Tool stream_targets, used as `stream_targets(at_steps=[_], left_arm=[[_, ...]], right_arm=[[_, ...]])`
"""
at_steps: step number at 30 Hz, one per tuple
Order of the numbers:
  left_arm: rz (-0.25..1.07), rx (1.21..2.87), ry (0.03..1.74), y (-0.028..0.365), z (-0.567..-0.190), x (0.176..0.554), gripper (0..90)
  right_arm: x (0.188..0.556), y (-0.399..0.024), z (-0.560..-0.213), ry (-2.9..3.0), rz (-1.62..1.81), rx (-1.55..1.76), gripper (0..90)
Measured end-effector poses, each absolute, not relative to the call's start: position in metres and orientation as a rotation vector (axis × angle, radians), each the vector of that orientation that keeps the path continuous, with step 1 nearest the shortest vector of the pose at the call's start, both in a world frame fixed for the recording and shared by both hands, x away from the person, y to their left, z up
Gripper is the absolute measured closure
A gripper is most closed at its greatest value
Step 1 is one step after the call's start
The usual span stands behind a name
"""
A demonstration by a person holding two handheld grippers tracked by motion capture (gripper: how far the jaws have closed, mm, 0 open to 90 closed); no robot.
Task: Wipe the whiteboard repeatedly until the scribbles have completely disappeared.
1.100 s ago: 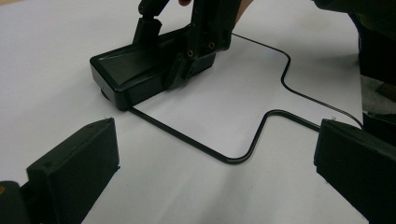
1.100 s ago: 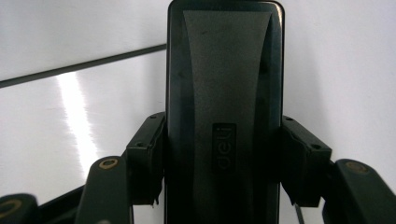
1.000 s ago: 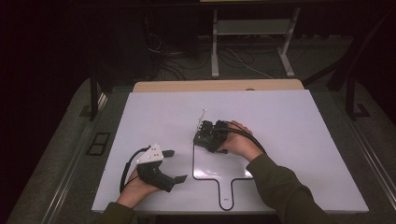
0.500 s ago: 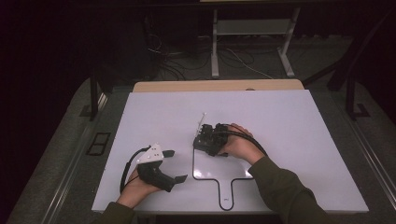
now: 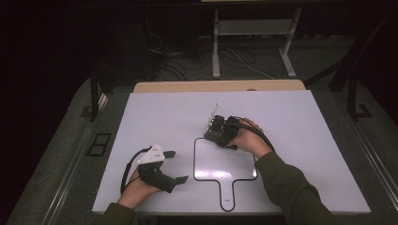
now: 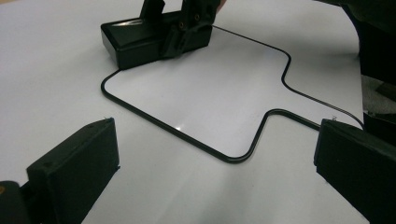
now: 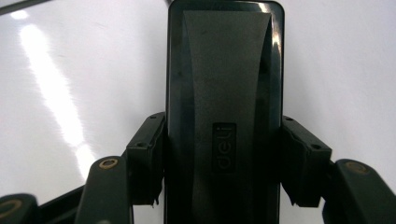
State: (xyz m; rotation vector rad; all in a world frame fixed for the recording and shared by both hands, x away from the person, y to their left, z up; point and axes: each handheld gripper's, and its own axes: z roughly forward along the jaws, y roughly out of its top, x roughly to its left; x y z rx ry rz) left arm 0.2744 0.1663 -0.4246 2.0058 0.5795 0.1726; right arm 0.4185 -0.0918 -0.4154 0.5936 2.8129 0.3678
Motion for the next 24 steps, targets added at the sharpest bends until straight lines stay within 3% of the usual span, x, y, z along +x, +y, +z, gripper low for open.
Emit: stream_targets(at_steps=[8, 24], left_arm=[[0.174, 2.005, 0.577, 0.166, -0.425, 0.274, 0.0], [0.17, 2.004, 0.583, 0.166, -0.425, 0.274, 0.0]], right_arm=[[0.408, -0.08, -0.415, 2.833, 0.37, 0.527, 38.7], [0.344, -0.06, -0.415, 2.95, 0.469, 0.305, 38.8]])
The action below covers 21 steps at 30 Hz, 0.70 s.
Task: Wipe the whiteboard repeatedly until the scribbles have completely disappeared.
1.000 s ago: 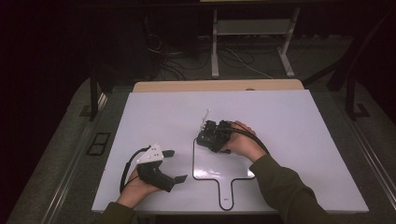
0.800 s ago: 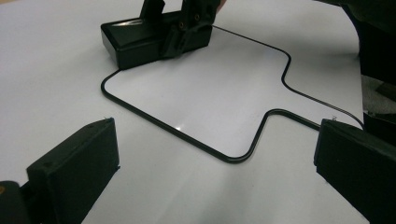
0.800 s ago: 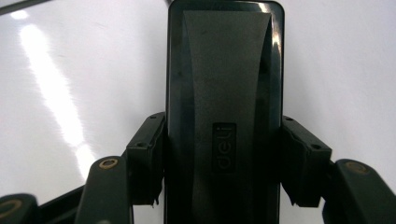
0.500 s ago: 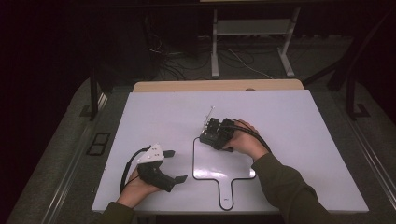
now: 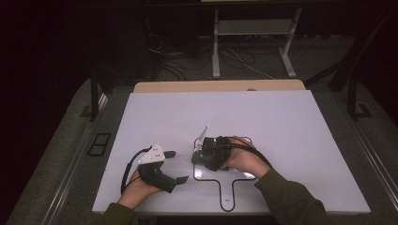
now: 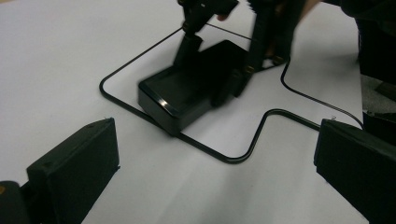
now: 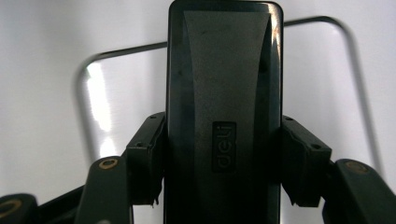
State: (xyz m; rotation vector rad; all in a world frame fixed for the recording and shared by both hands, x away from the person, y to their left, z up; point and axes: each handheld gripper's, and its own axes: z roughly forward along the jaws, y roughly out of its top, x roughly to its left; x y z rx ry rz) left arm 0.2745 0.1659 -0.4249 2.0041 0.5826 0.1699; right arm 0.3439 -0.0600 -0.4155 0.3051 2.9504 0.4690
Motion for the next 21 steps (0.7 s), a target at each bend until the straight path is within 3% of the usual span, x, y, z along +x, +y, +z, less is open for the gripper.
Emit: stream_targets(at_steps=[5, 21], left_arm=[[0.178, 2.012, 0.572, 0.168, -0.425, 0.275, 0.0], [0.178, 2.013, 0.587, 0.17, -0.426, 0.276, 0.0]], right_arm=[[0.33, -0.061, -0.415, 2.966, 0.51, 0.265, 38.8], [0.356, -0.116, -0.395, 2.851, 0.807, 0.539, 38.8]])
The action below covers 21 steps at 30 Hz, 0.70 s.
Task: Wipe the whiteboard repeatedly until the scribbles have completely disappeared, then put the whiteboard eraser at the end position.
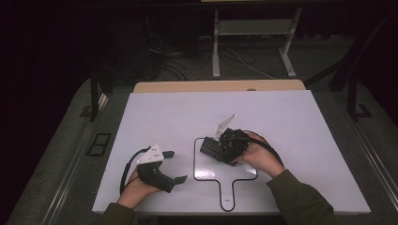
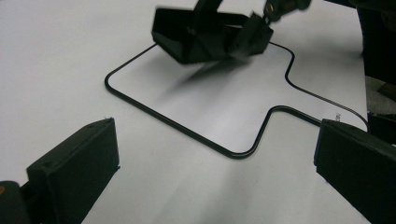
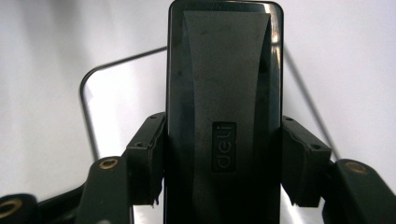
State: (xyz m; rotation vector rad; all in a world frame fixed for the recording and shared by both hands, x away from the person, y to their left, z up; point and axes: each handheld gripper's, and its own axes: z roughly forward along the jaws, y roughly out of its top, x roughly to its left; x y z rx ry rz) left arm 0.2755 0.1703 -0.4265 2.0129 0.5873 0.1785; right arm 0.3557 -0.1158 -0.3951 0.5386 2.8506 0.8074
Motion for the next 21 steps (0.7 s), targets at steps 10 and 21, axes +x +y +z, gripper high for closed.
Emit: stream_targets(at_steps=[10, 21], left_arm=[[0.181, 2.012, 0.584, 0.17, -0.427, 0.275, 0.0], [0.177, 2.007, 0.588, 0.171, -0.427, 0.276, 0.0]], right_arm=[[0.382, -0.133, -0.388, 2.766, 0.898, 0.706, 38.8], [0.42, -0.147, -0.383, 2.69, 0.947, 0.889, 38.8]])
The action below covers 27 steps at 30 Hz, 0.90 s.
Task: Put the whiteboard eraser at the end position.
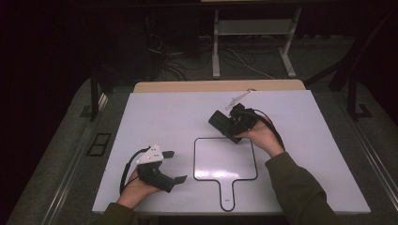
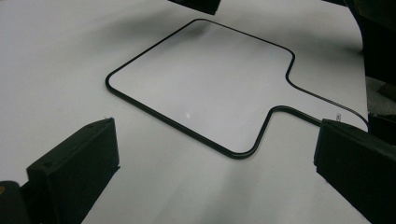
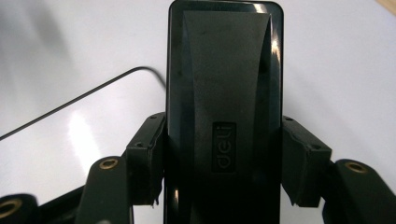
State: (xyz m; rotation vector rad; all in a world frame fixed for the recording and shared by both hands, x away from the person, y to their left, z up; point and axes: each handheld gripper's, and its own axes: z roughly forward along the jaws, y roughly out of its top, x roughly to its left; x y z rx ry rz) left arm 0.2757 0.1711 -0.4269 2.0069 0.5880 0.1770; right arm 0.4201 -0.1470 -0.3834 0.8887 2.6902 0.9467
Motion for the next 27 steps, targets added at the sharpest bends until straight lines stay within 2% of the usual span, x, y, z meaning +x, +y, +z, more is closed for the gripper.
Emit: stream_targets(at_steps=[27], left_arm=[[0.17, 2.008, 0.572, 0.173, -0.426, 0.276, 0.0]], right_arm=[[0.514, -0.145, -0.409, 2.616, 0.797, 1.113, 38.6]])
